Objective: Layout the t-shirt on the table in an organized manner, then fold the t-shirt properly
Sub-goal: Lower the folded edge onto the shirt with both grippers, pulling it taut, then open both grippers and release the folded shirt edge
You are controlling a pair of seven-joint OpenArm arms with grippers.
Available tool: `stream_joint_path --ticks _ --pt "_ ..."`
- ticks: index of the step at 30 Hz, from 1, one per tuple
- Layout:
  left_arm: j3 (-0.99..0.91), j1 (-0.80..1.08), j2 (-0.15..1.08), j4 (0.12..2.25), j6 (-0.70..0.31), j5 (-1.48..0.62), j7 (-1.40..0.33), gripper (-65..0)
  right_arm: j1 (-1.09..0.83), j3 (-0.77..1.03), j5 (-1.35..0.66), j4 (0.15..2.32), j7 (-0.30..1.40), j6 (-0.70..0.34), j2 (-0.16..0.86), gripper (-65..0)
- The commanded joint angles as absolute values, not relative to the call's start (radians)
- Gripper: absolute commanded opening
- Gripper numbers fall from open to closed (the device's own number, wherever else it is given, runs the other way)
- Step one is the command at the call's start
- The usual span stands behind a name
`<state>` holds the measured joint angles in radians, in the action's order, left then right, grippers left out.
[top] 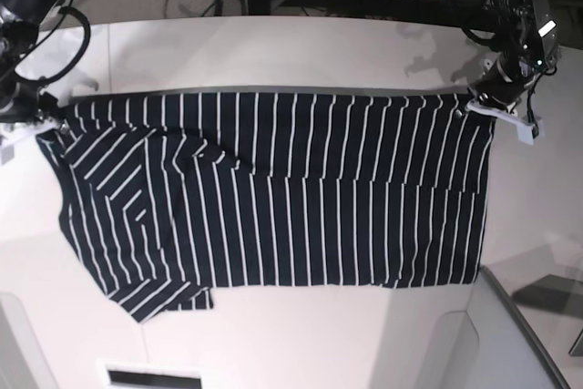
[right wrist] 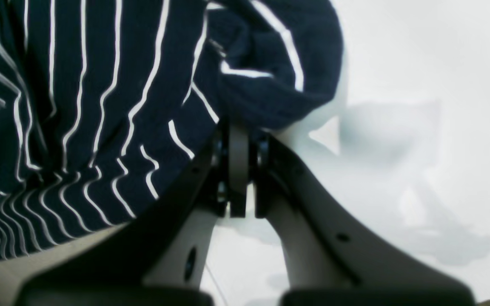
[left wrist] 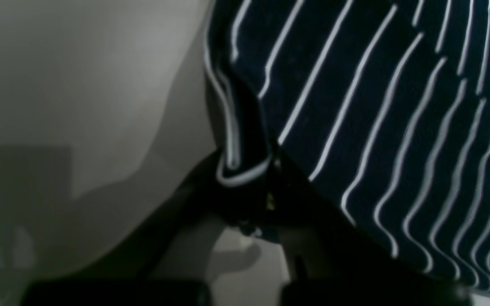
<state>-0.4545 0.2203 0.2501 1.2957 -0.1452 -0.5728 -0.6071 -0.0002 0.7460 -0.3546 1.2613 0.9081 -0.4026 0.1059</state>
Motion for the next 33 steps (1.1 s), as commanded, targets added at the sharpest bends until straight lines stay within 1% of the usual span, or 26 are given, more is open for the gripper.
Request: stream_joint_path --ticks 1,5,10,13,16,20,33 --pt "-0.461 0.231 0.269 1.313 -0.142 -0.57 -0.585 -65.0 -0.004 0.75 -0.357 1.3 0.895 -0.407 0.111 -64.8" --pt "-0.461 0.274 0.268 1.313 -0.142 -0.57 -0.579 -65.0 -0.065 0.75 -0.357 1.388 0.903 -0.407 0.081 -64.8" --pt "-0.461 0.295 0.266 1.322 -0.142 -0.57 -0.579 -65.0 -0.124 0.75 -0.357 1.417 0.903 -0.409 0.058 -64.8" --pt "-0.461 0.317 0.268 1.374 -0.142 -0.57 -0.579 -65.0 -0.159 0.751 -0.357 1.417 0.903 -0.414 0.051 -64.8" --pt "-0.461 0.34 0.269 1.431 -0.142 -0.57 -0.582 -65.0 -0.189 0.794 -0.357 1.432 0.903 -0.417 0.038 -64.8" --pt "-0.461 0.371 0.269 1.455 -0.142 -0.57 -0.582 -65.0 -0.22 0.819 -0.357 1.471 0.903 -0.418 0.03 -64.8" --pt "-0.463 0.437 0.263 1.449 -0.142 -0.57 -0.579 -65.0 -0.229 0.812 -0.355 1.478 0.903 -0.418 0.028 -64.8"
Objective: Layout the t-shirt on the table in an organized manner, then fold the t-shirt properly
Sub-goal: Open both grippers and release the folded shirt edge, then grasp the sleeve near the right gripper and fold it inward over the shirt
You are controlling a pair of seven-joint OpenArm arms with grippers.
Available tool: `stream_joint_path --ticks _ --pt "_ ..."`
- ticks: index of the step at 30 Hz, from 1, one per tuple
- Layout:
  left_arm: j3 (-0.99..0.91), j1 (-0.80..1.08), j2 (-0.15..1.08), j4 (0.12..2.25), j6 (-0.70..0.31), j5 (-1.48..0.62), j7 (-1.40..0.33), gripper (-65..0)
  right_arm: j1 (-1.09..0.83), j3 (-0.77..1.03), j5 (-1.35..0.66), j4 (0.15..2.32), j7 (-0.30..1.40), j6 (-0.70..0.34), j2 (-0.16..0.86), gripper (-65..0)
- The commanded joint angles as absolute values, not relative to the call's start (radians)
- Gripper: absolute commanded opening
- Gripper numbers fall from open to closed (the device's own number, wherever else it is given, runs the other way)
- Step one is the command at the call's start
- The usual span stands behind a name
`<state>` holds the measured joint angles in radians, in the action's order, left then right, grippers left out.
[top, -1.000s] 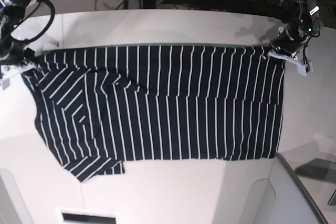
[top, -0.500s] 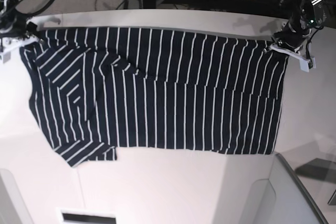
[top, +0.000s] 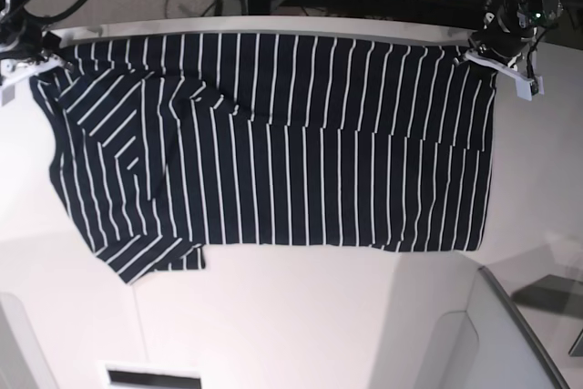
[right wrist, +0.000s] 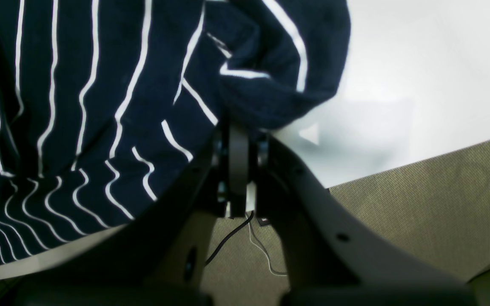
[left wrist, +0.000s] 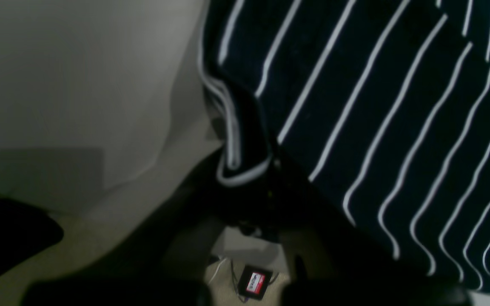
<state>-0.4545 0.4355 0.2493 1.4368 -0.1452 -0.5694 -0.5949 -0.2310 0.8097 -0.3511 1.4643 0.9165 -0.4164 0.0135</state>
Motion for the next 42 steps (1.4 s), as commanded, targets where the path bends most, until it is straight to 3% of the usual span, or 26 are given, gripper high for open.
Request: stream_joint_path --ticks 1,23,25,27,31,32,34,36,42 --pt "-0.463 0.438 0.263 1.449 -0.142 -0.57 -0.579 -65.0 -0.231 0.812 -0.355 1.478 0.903 -0.418 0.028 -64.8" --pt "-0.463 0.452 0.242 1.448 -0.14 -0.57 -0.579 -65.0 -0.234 0.822 -0.355 1.484 0.903 -0.418 0.025 -63.9" --pt "-0.463 0.452 0.242 1.449 -0.139 -0.57 -0.585 -65.0 -0.234 0.823 -0.355 1.484 0.903 -0.418 0.024 -59.1" --pt "-0.463 0.456 0.242 1.454 -0.139 -0.57 -0.587 -64.5 -0.24 0.848 -0.355 1.486 0.903 -0.418 0.022 -48.8" --pt "-0.53 0.475 0.237 1.452 -0.137 -0.57 -0.584 -27.8 -0.242 0.878 -0.355 1.492 0.901 -0.418 0.022 -23.0" --pt "-0.561 0.475 0.225 1.451 -0.137 -0.568 -0.584 -19.1 -0.243 0.891 -0.355 1.501 0.9 -0.418 0.022 -19.4" --pt "-0.627 0.473 0.216 1.455 -0.137 -0.568 -0.582 -6.1 -0.245 0.911 -0.355 1.526 0.901 -0.418 0.022 -18.6" --pt "-0.691 0.467 0.216 1.451 -0.137 -0.568 -0.585 -0.5 -0.246 0.931 -0.355 1.55 0.9 -0.418 0.022 -18.6" --pt "-0.881 0.461 0.243 1.48 -0.14 -0.57 -0.587 -0.5 -0.252 1.006 -0.355 1.658 0.9 -0.421 0.027 -18.5"
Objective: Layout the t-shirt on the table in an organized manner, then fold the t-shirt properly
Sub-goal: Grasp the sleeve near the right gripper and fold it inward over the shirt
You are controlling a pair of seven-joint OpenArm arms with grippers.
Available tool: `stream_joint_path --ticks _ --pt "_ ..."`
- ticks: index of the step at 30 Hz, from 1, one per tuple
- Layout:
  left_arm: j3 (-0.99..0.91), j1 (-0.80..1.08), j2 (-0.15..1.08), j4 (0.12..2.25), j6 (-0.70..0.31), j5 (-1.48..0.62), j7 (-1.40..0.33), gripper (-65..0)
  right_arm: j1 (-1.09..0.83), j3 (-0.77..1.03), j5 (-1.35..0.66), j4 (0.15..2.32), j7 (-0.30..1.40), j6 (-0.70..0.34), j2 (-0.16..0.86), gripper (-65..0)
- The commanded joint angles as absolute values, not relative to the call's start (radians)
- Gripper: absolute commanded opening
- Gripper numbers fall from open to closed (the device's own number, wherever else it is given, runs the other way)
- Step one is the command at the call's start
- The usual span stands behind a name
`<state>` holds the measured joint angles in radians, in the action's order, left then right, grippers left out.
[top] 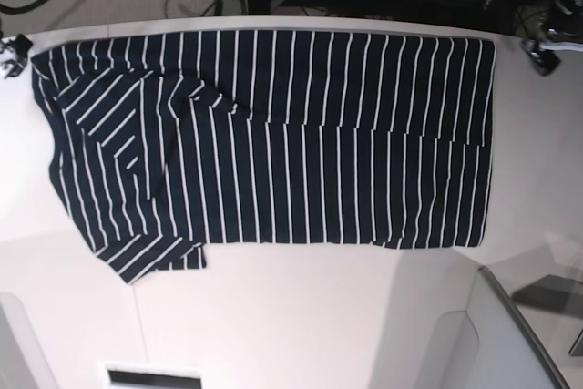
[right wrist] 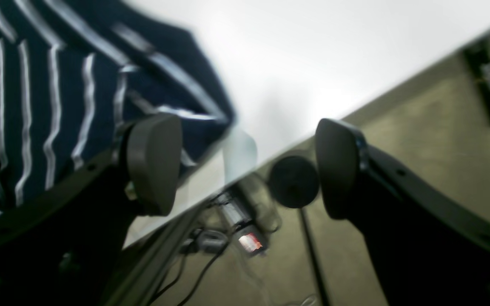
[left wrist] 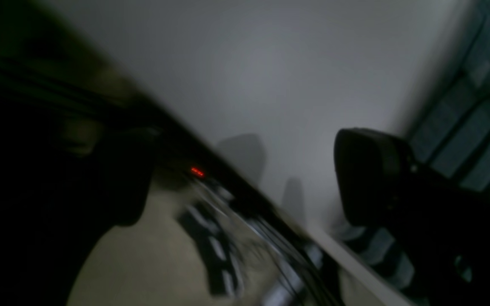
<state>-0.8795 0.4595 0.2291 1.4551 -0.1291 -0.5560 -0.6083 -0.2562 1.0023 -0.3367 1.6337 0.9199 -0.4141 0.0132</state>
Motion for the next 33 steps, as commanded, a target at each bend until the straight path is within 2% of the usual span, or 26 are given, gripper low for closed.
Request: stream_joint_path --ticks 1,2,3,4,5,6,8,9,10,12,16,17,18,33 --pt "-0.888 0.461 0.243 1.504 -0.142 -0.57 -0.587 -0.5 -0.266 0.992 -0.355 1.692 0.903 -0.43 0.027 -18.6" --pt "-0.888 0.466 0.242 1.538 -0.143 -0.572 -0.588 -0.8 -0.275 0.963 -0.355 1.728 0.903 -0.463 0.022 -20.0" --pt "-0.886 0.47 0.234 1.575 -0.143 -0.573 -0.588 -3.8 -0.286 0.918 -0.355 1.764 0.905 -0.512 0.018 -23.3" --pt "-0.875 0.47 0.225 1.603 -0.143 -0.575 -0.588 -8.7 -0.3 0.872 -0.355 1.788 0.905 -0.561 0.007 -27.3" --pt "-0.848 0.47 0.209 1.627 -0.143 -0.57 -0.588 -16.8 -0.312 0.823 -0.355 1.81 0.911 -0.599 -0.007 -32.9" --pt "-0.814 0.467 0.202 1.647 -0.143 -0.568 -0.588 -27.8 -0.32 0.776 -0.355 1.827 0.926 -0.628 -0.022 -40.1" --pt "-0.742 0.458 0.193 1.662 -0.143 -0.568 -0.585 -55.6 -0.325 0.696 -0.355 1.837 0.99 -0.647 -0.045 -54.8" --pt "-0.704 0.446 0.193 1.662 -0.143 -0.568 -0.587 -65.0 -0.323 0.668 -0.355 1.837 1.017 -0.65 -0.058 -59.0" --pt "-0.661 0.437 0.193 1.656 -0.142 -0.568 -0.587 -65.0 -0.323 0.642 -0.355 1.837 1.04 -0.65 -0.074 -59.9" --pt "-0.601 0.429 0.193 1.639 -0.14 -0.568 -0.585 -65.0 -0.323 0.607 -0.355 1.837 1.061 -0.65 -0.099 -53.9" --pt "-0.581 0.429 0.193 1.626 -0.14 -0.567 -0.582 -65.0 -0.326 0.565 -0.355 1.84 1.064 -0.65 -0.111 -23.7" --pt "-0.581 0.432 0.194 1.626 -0.14 -0.567 -0.581 -65.0 -0.326 0.558 -0.357 1.839 1.064 -0.651 -0.111 -17.7" --pt "-0.581 0.435 0.196 1.626 -0.14 -0.567 -0.581 -65.0 -0.326 0.55 -0.357 1.836 1.064 -0.651 -0.111 -15.6" --pt "-0.582 0.437 0.199 1.596 -0.14 -0.568 -0.581 -65.0 -0.239 0.493 -0.357 1.684 1.056 -0.651 -0.111 -15.6"
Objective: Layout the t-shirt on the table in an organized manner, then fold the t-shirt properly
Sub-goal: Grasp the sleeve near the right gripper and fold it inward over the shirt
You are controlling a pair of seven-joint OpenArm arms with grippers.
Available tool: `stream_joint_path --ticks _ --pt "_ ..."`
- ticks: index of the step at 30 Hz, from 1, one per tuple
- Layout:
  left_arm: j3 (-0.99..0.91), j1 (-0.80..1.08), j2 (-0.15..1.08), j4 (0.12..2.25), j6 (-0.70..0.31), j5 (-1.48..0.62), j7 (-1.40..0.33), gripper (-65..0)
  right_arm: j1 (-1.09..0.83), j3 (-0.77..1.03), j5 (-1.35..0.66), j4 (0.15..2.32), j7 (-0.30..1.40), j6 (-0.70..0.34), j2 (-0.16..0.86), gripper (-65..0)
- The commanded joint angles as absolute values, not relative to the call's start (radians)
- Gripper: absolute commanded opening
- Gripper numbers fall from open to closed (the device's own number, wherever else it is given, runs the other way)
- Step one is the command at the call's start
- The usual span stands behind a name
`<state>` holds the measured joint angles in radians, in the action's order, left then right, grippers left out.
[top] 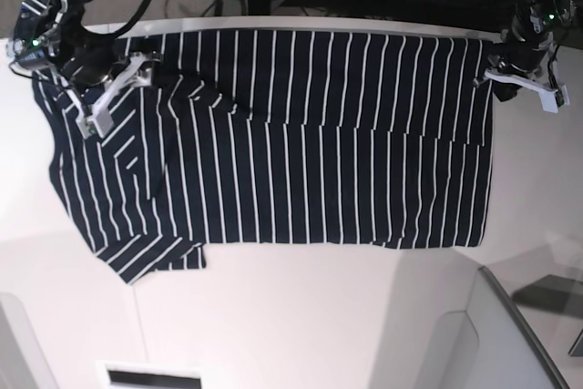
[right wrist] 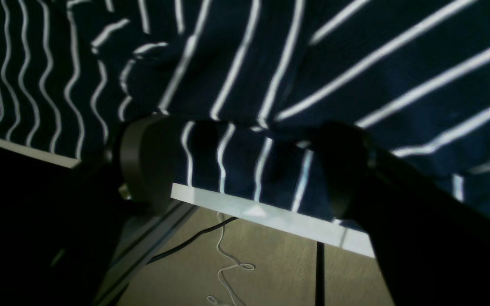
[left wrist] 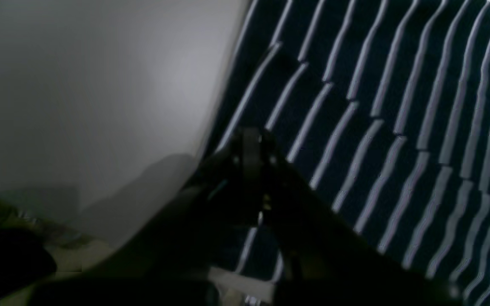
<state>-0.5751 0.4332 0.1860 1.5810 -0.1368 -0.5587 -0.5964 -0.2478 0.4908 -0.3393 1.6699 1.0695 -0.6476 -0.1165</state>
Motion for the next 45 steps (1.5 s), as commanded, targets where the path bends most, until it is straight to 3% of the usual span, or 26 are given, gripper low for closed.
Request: stream_joint_path --ticks 1,11,16,18,22,28,36,39,43,45 --pt "-0.582 0.437 0.199 1.592 -0.14 -0.568 -0.581 -65.0 -0.232 0.493 -0.357 1.672 1.056 -0.651 -0.111 -15.6" --pt "-0.636 0.437 0.196 1.567 -0.14 -0.568 -0.581 -65.0 -0.189 0.493 -0.355 1.618 1.056 -0.65 -0.108 -16.8" --pt "-0.691 0.437 0.196 1.567 -0.14 -0.568 -0.581 -65.0 -0.18 0.49 -0.355 1.618 1.056 -0.645 -0.108 -35.7" --pt "-0.704 0.437 0.196 1.567 -0.14 -0.568 -0.582 -65.0 -0.176 0.492 -0.355 1.613 1.061 -0.644 -0.108 -40.4" --pt "-0.705 0.437 0.196 1.567 -0.14 -0.568 -0.582 -65.0 -0.173 0.493 -0.355 1.584 1.059 -0.644 -0.107 -36.5" --pt "-0.705 0.437 0.196 1.567 -0.14 -0.568 -0.584 -65.0 -0.182 0.493 -0.355 1.583 1.061 -0.644 -0.107 -21.2" --pt "-0.705 0.437 0.196 1.566 -0.14 -0.568 -0.584 -65.0 -0.185 0.493 -0.355 1.577 1.059 -0.644 -0.105 -21.6" --pt "-0.705 0.433 0.197 1.543 -0.14 -0.568 -0.584 -65.0 -0.185 0.493 -0.355 1.577 1.063 -0.644 -0.107 -33.3" --pt "-0.705 0.43 0.199 1.511 -0.14 -0.568 -0.582 -65.0 -0.176 0.49 -0.355 1.577 1.063 -0.644 -0.108 -60.3" --pt "-0.705 0.43 0.199 1.511 -0.14 -0.568 -0.582 -65.0 -0.173 0.49 -0.355 1.577 1.063 -0.644 -0.107 -65.0"
